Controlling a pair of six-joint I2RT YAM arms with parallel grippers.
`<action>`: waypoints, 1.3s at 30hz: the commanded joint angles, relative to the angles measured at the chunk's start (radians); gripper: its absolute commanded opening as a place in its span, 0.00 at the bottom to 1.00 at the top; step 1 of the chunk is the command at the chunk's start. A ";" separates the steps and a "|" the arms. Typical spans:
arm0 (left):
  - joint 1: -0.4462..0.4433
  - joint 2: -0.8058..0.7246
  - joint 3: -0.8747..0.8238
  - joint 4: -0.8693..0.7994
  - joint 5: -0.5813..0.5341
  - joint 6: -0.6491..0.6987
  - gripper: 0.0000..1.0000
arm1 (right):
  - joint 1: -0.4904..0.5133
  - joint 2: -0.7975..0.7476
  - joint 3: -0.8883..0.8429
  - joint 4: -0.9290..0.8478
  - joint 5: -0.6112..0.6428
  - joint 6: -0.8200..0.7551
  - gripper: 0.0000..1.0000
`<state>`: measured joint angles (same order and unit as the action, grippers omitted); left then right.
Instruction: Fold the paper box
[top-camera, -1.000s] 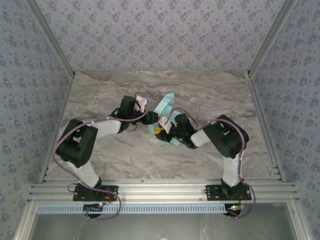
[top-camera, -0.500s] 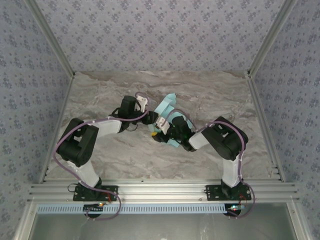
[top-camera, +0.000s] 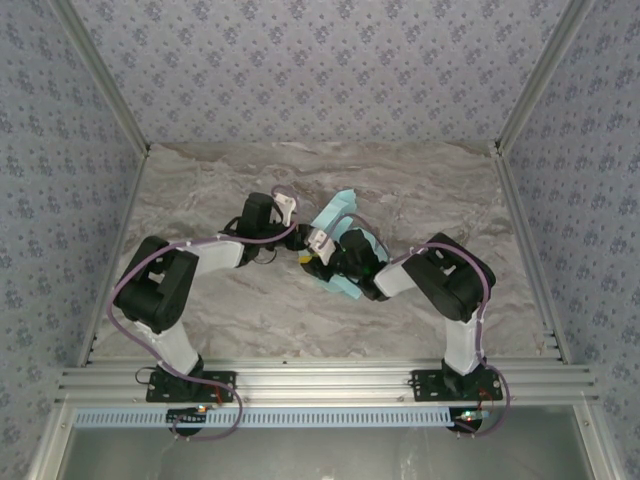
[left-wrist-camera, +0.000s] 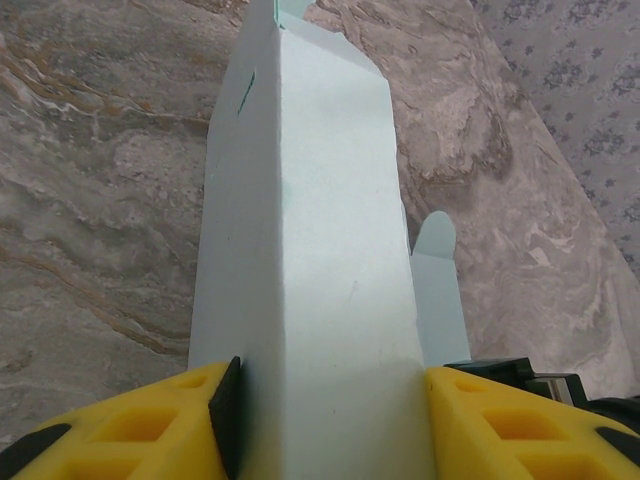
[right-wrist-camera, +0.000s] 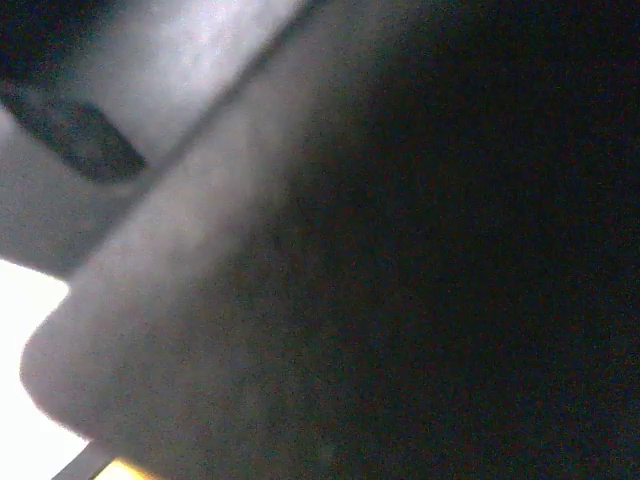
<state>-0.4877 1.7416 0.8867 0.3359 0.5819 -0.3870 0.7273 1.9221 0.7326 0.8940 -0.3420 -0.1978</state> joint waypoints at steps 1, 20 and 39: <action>0.006 -0.010 -0.034 -0.075 0.082 -0.024 0.50 | 0.005 -0.028 0.027 -0.017 -0.092 -0.040 0.27; 0.021 -0.123 -0.135 -0.007 0.206 -0.007 0.66 | -0.089 0.012 0.052 -0.165 -0.392 -0.130 0.17; 0.045 -0.115 -0.159 0.007 0.242 -0.035 0.51 | -0.027 -0.030 0.203 -0.657 -0.433 -0.405 0.23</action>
<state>-0.4206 1.6135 0.7078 0.3431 0.7738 -0.4423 0.6724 1.8854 0.9161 0.3485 -0.7528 -0.5655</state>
